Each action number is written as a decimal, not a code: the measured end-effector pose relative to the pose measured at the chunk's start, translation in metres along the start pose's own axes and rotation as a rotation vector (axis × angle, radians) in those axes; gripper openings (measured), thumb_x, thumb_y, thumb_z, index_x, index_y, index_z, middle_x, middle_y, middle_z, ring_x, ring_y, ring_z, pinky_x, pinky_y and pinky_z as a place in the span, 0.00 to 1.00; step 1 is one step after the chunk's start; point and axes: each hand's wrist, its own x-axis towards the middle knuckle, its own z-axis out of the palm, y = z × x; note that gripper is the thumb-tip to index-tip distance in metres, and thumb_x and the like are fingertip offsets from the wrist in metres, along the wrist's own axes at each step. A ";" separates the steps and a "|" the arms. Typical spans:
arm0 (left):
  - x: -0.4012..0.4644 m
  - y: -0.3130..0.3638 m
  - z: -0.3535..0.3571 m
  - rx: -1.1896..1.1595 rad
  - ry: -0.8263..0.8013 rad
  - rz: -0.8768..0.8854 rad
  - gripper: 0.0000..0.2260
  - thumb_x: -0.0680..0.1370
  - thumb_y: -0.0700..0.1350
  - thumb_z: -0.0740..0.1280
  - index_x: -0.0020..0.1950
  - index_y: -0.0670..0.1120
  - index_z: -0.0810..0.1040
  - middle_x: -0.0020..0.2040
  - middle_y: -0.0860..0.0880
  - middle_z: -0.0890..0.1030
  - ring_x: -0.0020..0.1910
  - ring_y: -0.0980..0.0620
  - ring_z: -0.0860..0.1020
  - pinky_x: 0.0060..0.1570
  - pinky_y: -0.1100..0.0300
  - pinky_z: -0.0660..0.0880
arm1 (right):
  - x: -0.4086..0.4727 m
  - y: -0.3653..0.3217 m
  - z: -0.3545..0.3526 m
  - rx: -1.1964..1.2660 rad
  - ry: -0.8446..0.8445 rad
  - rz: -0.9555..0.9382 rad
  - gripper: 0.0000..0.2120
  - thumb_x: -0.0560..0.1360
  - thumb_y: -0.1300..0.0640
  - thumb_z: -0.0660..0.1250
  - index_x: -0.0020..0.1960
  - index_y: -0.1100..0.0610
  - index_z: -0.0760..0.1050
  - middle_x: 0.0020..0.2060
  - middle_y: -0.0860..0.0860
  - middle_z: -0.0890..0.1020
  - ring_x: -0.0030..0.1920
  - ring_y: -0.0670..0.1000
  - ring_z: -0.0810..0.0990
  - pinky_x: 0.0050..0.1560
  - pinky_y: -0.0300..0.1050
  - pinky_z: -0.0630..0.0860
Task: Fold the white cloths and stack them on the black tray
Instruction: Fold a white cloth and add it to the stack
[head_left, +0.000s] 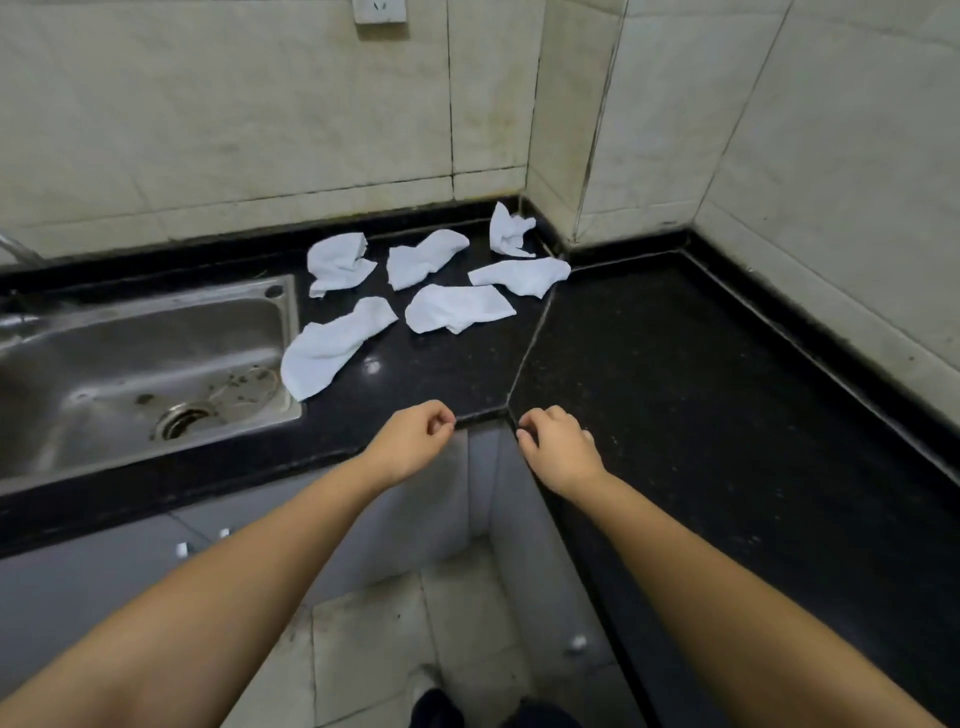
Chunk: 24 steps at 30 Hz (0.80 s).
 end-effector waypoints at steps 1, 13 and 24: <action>0.015 -0.004 -0.009 -0.009 -0.002 0.001 0.05 0.78 0.43 0.61 0.49 0.48 0.77 0.43 0.45 0.80 0.40 0.51 0.75 0.39 0.63 0.70 | 0.015 -0.006 0.000 0.004 -0.001 0.010 0.14 0.81 0.51 0.56 0.63 0.54 0.71 0.61 0.53 0.72 0.62 0.54 0.71 0.62 0.53 0.67; 0.182 -0.047 -0.048 0.001 -0.015 -0.080 0.07 0.78 0.44 0.62 0.54 0.46 0.77 0.44 0.50 0.77 0.43 0.51 0.75 0.48 0.58 0.73 | 0.214 -0.015 0.000 -0.032 -0.033 0.022 0.14 0.80 0.51 0.56 0.62 0.55 0.72 0.60 0.55 0.73 0.60 0.56 0.73 0.60 0.53 0.69; 0.275 -0.080 -0.030 0.478 -0.063 -0.027 0.16 0.77 0.49 0.63 0.63 0.45 0.71 0.62 0.45 0.71 0.59 0.45 0.70 0.57 0.54 0.69 | 0.331 0.011 0.011 -0.230 -0.052 -0.024 0.15 0.78 0.56 0.59 0.64 0.54 0.70 0.63 0.55 0.69 0.64 0.57 0.67 0.60 0.51 0.65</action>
